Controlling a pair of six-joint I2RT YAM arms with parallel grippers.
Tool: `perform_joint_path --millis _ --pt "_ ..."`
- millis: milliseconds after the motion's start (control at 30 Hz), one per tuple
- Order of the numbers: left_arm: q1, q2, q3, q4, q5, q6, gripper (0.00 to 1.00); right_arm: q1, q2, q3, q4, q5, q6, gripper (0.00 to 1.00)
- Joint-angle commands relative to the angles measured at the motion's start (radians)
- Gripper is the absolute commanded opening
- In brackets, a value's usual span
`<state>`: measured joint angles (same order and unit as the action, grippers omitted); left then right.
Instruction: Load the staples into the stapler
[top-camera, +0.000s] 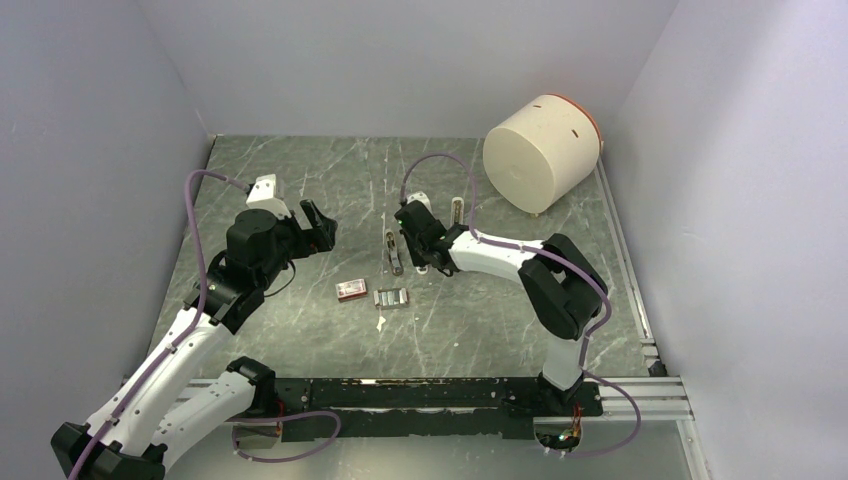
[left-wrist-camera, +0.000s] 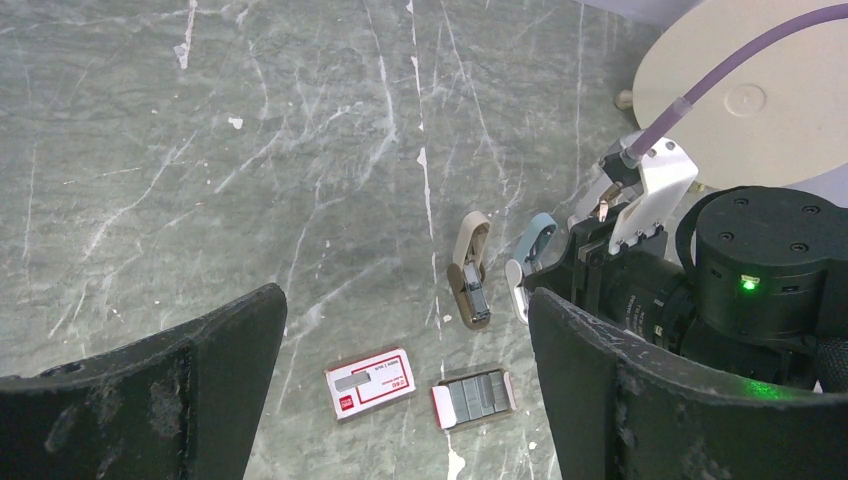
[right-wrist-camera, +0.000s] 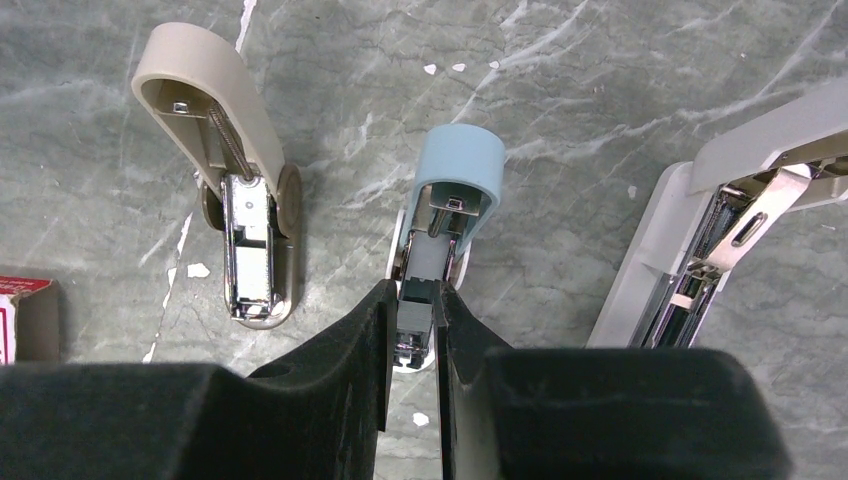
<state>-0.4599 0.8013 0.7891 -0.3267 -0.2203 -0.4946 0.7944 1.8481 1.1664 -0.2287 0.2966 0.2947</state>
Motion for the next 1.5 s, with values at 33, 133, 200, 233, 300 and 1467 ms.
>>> perform_joint_path --millis 33,133,200,233,300,1467 --pt "0.005 -0.001 -0.004 0.006 -0.003 -0.002 0.95 -0.006 0.003 -0.016 0.021 0.011 -0.006 0.23" --pt "0.003 -0.001 -0.004 0.005 -0.001 -0.002 0.95 -0.006 -0.001 -0.027 0.025 0.003 -0.003 0.23" --pt "0.004 -0.001 -0.004 0.005 -0.003 -0.002 0.95 -0.006 -0.007 -0.036 0.026 -0.003 0.003 0.23" --pt "0.004 -0.002 -0.004 0.005 -0.003 -0.002 0.95 -0.007 -0.011 -0.04 0.027 -0.006 0.006 0.23" --pt "0.004 -0.003 -0.005 0.005 -0.002 -0.002 0.95 -0.007 -0.017 -0.052 0.031 -0.013 0.011 0.23" --pt "0.004 -0.006 -0.005 0.007 0.003 -0.005 0.95 -0.007 -0.183 0.004 -0.062 0.008 0.095 0.42"
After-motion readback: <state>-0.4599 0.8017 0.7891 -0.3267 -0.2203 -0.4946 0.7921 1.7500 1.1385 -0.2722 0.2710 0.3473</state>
